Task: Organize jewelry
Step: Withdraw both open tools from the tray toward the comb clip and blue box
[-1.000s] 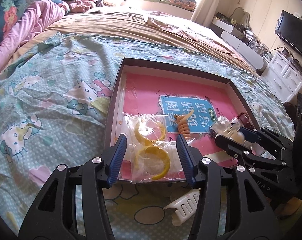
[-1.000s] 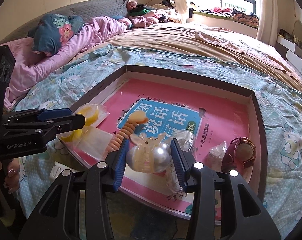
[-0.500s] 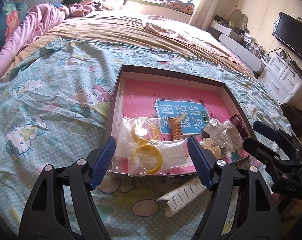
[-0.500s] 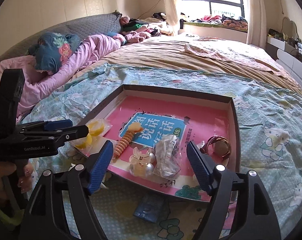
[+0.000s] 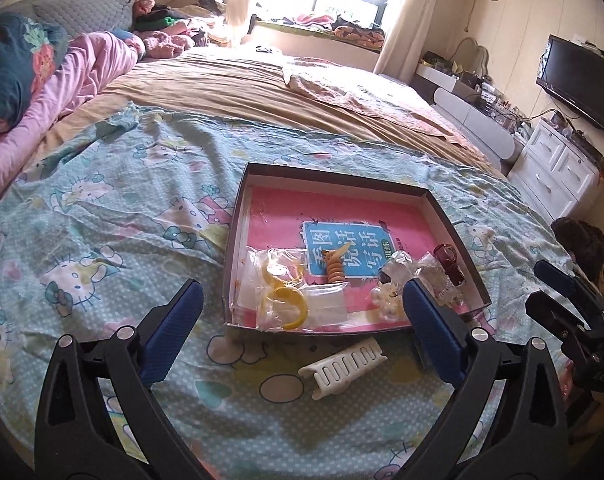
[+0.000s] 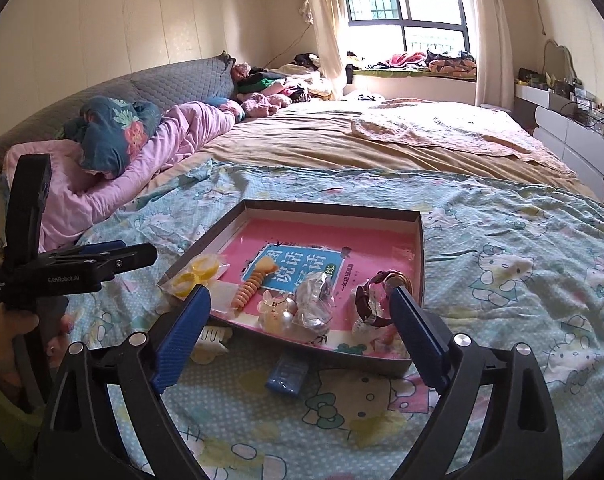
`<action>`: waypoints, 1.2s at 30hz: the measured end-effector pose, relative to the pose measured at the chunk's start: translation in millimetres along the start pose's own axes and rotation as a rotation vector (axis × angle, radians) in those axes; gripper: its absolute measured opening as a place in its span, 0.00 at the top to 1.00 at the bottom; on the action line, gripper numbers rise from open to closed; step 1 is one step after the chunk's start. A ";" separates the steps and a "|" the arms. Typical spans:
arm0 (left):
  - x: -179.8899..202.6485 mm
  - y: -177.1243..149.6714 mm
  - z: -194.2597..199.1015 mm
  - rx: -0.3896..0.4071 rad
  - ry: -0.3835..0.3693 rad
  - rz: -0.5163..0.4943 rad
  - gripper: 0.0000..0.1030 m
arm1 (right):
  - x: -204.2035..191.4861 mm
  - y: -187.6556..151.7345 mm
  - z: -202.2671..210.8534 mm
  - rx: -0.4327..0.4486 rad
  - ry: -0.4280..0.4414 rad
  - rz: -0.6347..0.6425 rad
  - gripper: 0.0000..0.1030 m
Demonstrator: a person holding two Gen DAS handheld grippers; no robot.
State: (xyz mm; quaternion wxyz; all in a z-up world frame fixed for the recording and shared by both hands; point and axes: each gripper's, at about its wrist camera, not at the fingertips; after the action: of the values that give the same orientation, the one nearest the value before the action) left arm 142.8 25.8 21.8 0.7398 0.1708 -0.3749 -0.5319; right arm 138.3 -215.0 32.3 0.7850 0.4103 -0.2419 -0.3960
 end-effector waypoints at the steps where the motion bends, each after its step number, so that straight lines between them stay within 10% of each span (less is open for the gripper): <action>1: -0.6 -0.9 2.3 0.002 0.001 -0.001 0.09 | -0.1 -1.3 2.9 0.000 -0.001 0.000 0.12; 36: -8.7 -68.7 -10.6 -0.130 0.065 -0.067 0.09 | -30.3 -61.4 -32.9 -0.197 0.045 -0.010 0.11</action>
State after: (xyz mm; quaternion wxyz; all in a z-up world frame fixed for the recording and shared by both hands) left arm 104.0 6.5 -33.2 0.7428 0.1520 -0.3096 -0.5738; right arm 118.2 -196.8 -38.6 0.8248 0.3413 -0.1818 -0.4126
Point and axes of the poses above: each gripper's, at about its wrist camera, not at the fingertips, and z roughly against the way its jaws point, x to its right, y to its top, and after that the axes turned 14 degrees about z, right-handed
